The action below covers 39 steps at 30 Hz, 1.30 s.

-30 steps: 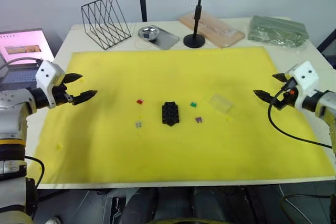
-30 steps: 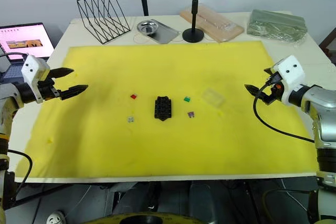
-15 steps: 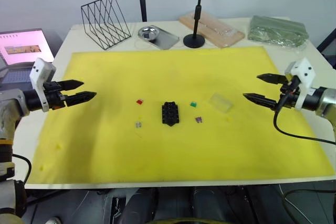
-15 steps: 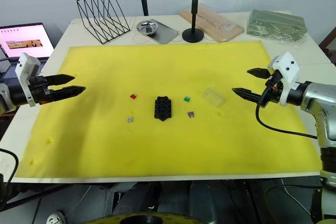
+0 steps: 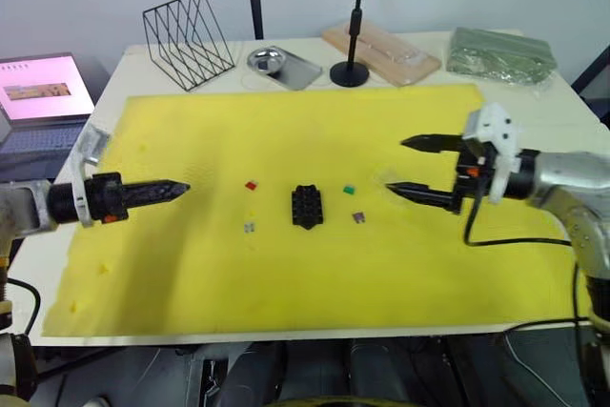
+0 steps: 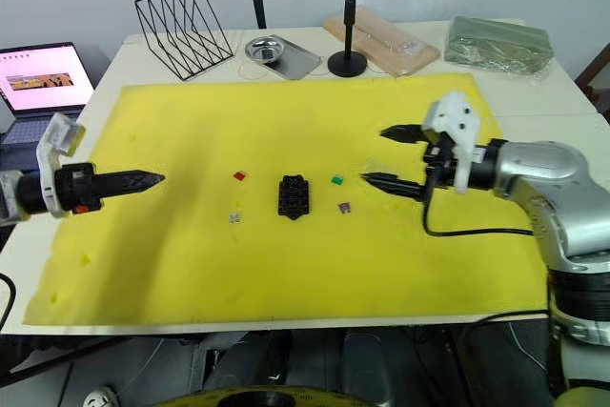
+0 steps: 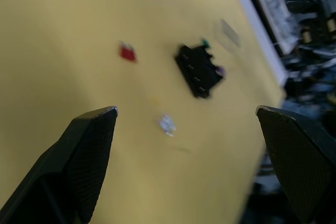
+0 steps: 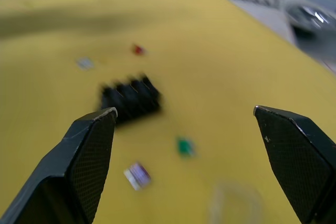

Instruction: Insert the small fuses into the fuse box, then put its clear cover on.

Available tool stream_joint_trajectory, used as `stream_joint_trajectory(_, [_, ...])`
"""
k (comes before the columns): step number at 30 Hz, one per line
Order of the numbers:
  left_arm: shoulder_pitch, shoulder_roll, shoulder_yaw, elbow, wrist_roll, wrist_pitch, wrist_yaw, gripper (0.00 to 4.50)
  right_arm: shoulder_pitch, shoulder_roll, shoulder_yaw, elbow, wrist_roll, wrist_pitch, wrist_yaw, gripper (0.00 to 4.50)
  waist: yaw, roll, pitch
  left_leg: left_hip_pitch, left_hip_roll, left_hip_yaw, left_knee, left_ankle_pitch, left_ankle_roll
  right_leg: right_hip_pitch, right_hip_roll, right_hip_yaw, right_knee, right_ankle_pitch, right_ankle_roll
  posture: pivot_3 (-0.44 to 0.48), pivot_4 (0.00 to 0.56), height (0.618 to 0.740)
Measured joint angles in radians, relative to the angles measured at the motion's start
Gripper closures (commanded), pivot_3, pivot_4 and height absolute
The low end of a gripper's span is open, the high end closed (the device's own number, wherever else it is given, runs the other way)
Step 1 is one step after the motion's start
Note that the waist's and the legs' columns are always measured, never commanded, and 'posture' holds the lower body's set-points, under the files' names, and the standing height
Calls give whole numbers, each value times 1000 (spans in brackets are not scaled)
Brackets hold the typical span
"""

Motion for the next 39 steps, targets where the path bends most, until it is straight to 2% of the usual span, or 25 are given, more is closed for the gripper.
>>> stream_joint_trajectory(3, [12, -57, 41, 12, -72, 134, 61, 37, -19, 31, 57, -65, 7, 11, -23, 45, 7, 0, 0, 0, 0, 0, 1, 0, 0, 0, 0, 0, 0, 0, 0, 0, 150, 740])
stream_joint_trajectory(6, [41, -104, 54, 17, -151, 187, 136, 37, -20, 49, 103, -100, 3, 8, -33, 45, 9, -2, 0, 0, 0, 0, 2, 0, -1, 1, 0, 0, 0, 0, 0, 0, 150, 740])
stream_joint_trajectory(13, [9, -190, 84, 126, -347, 189, 416, 37, 34, 48, 164, -153, -26, -14, -36, 45, 7, -3, -1, 0, 0, 0, 2, 0, -2, 0, 0, 1, 1, 0, 0, 0, 150, 740])
stream_joint_trajectory(20, [31, -217, 80, 142, -496, 190, 592, 37, 30, 60, 164, -155, -23, -11, -50, 45, 8, -4, -1, 0, 0, 0, 2, -1, -2, -1, 0, 2, 1, 0, -1, 0, 150, 740])
stream_joint_trajectory(32, [64, -361, 103, 97, -562, 163, 784, 37, 20, 60, 169, -153, -20, -6, -53, 45, 10, -4, -1, 0, 0, 1, 2, 0, -2, -1, 0, 2, 1, 1, -1, 0, 150, 740])
stream_joint_trajectory(39, [81, -396, 122, 89, -613, 141, 867, 37, -11, 66, 170, -155, -12, 16, -59, 45, 13, -4, -1, 1, 0, 1, 2, 0, -3, 0, 0, 2, 1, 1, -1, 0, 150, 740])
